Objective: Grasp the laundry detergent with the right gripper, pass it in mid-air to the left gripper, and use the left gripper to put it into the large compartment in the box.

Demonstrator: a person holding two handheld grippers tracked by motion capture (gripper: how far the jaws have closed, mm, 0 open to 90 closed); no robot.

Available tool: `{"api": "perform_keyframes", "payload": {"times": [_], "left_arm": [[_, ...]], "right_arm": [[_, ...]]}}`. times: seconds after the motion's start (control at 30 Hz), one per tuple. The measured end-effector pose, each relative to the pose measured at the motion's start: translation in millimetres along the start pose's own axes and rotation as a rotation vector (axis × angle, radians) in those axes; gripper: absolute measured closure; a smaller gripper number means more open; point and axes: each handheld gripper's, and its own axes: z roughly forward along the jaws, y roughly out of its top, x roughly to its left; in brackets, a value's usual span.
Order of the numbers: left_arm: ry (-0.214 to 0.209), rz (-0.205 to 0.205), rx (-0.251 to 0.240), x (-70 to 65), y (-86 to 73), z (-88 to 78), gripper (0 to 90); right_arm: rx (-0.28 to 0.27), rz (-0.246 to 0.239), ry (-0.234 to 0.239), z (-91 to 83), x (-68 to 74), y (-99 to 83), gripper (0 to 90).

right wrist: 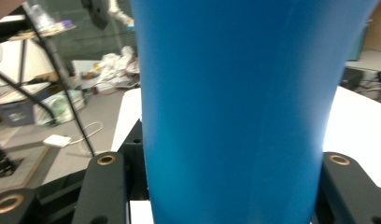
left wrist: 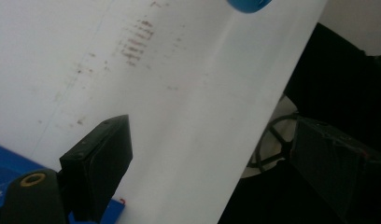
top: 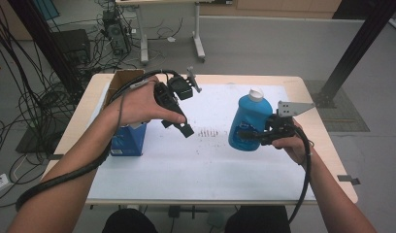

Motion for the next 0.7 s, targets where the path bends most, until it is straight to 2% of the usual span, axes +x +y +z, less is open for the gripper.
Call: {"api": "perform_keyframes", "payload": {"times": [0.1,0.13,0.27,0.3,0.33,0.43,0.7], "left_arm": [[-0.003,0.022,0.016,-3.1,1.8,-0.8,13.5],[0.001,0.039,0.018,-5.6,3.3,-1.4,13.6],[-0.017,0.066,0.006,-9.2,7.3,-4.8,13.5],[-0.017,0.066,0.006,-9.2,7.3,-4.8,13.4],[-0.010,0.078,0.006,-10.7,9.2,-6.2,13.4],[-0.010,0.086,0.007,-12.8,11.6,-8.0,13.4],[-0.024,0.139,-0.005,-22.6,22.6,-14.0,13.5]], "right_arm": [[0.011,-0.007,0.024,2.3,1.9,0.0,44.0],[0.022,-0.012,0.048,4.7,3.9,0.3,44.0],[0.036,-0.031,0.091,10.1,8.6,1.6,44.0],[0.036,-0.031,0.091,10.1,8.6,1.6,44.0],[0.042,-0.037,0.112,13.2,10.6,2.7,44.0],[0.054,-0.048,0.136,18.3,14.0,4.6,44.0],[0.073,-0.066,0.186,30.5,20.9,8.0,44.0]]}}
